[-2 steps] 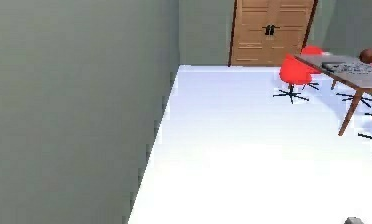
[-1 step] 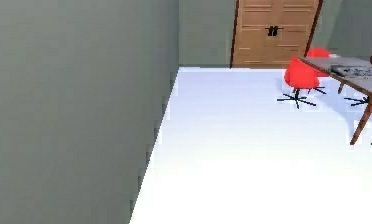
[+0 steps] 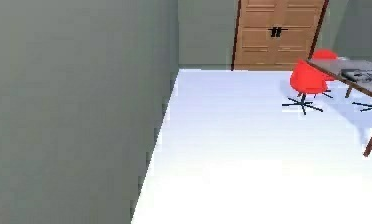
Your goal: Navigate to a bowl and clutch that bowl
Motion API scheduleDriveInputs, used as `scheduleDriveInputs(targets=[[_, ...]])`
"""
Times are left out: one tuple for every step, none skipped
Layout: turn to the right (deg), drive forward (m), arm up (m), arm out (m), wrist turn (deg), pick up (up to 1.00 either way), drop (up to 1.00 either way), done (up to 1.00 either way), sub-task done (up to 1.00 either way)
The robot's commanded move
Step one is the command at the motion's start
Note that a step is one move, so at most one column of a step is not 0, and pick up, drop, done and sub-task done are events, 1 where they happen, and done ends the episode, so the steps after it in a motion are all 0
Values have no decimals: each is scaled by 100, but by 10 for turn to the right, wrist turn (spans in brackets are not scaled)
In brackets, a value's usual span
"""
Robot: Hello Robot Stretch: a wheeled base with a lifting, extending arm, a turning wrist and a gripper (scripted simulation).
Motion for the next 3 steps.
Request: scheduleDriveInputs(targets=[[450,0,0,0,0,0,0,0,0],[450,0,0,0,0,0,0,0,0],[0,15,0,0,0,0,0,0,0]])
